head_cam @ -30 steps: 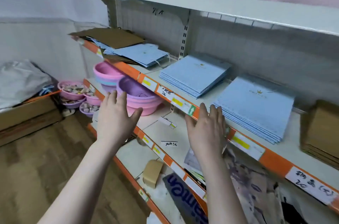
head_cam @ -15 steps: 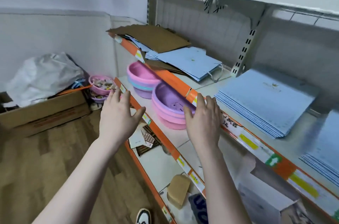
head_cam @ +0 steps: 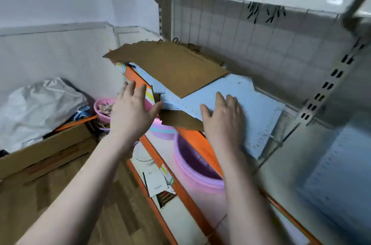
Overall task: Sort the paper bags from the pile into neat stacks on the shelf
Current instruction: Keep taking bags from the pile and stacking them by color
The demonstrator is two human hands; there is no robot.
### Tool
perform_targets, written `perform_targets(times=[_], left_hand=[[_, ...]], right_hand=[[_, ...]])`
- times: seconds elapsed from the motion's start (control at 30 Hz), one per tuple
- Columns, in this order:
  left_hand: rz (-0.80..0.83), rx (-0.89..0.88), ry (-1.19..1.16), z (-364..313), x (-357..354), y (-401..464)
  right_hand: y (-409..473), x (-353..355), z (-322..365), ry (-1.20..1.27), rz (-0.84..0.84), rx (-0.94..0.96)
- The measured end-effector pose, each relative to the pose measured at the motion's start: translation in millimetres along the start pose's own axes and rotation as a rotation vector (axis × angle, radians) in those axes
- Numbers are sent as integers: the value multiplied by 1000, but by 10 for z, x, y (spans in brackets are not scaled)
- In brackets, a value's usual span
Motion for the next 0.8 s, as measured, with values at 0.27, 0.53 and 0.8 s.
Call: perform_targets(times=[0.27,0.53,0.8], left_hand=[[35,-38,-44,396,-368,1069],[172,-229,-106,661,-840,2158],[369,-330,-17,831,-1223,2714]], right_hand=[[563,-428,251,-145,25,-68],[974,-909,613,-276,52,-301],[1006,-1009,672,-234,85,-448]])
Point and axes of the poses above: each hand's wrist, its own y-axis towards the middle knuckle, its own x-axis out of the back of the hand, z = x × y, the point moved 4 cm from there along y, towards the middle knuckle, and after that the axes turned 2 degrees about x, right-handed, at the moved point
